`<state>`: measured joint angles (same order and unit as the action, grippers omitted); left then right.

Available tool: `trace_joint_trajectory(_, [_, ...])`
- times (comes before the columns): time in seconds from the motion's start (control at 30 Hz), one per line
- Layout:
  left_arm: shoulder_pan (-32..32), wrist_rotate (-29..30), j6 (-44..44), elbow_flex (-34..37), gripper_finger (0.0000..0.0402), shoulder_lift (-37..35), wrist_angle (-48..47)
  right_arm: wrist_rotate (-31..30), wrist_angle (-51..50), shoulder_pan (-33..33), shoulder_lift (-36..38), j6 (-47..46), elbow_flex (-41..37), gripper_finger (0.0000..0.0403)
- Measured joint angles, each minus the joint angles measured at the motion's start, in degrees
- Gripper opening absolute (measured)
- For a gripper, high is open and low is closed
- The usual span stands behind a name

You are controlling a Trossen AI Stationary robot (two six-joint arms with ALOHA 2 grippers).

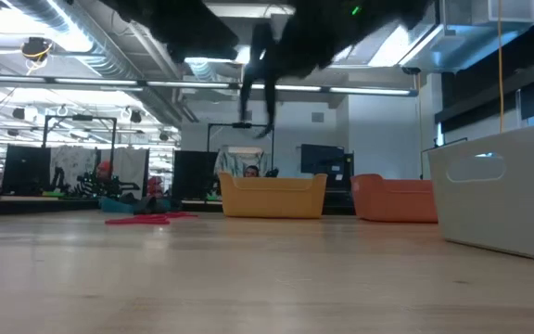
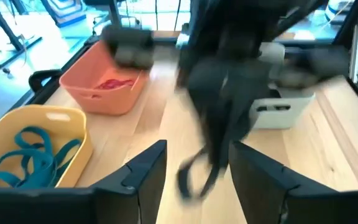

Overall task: Sort rubber bands into baskets
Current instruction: Put the black rubber band into the white bin

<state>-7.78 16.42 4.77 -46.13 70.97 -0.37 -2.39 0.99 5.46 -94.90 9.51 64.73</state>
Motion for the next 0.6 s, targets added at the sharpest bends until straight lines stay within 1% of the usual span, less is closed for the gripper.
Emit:
trace_joint_trajectory(0.13, [-0.5, 0.0, 0.1, 0.0, 0.0171, -0.8, -2.2, -0.1, -8.3, 1.9, 6.3, -0.8, 0.0, 0.0008])
trace_joint_trajectory(0.27, [-1.1, 0.0, -0.2, 0.0, 0.0169, -0.6, -3.2, -0.1, -18.4, 4.2, 12.2, -3.9, 0.1, 0.0009])
trace_joint_trajectory(0.43, [-1.1, 0.0, -0.3, 0.0, 0.0169, -0.6, -3.2, 0.1, -31.4, 6.4, 17.5, -12.5, 0.1, 0.0009])
trace_joint_trajectory(0.6, [-0.8, 0.1, -0.2, 0.0, 0.0169, -0.6, -3.3, 0.5, -41.7, 8.2, 19.6, -22.4, 0.0, 0.0009])
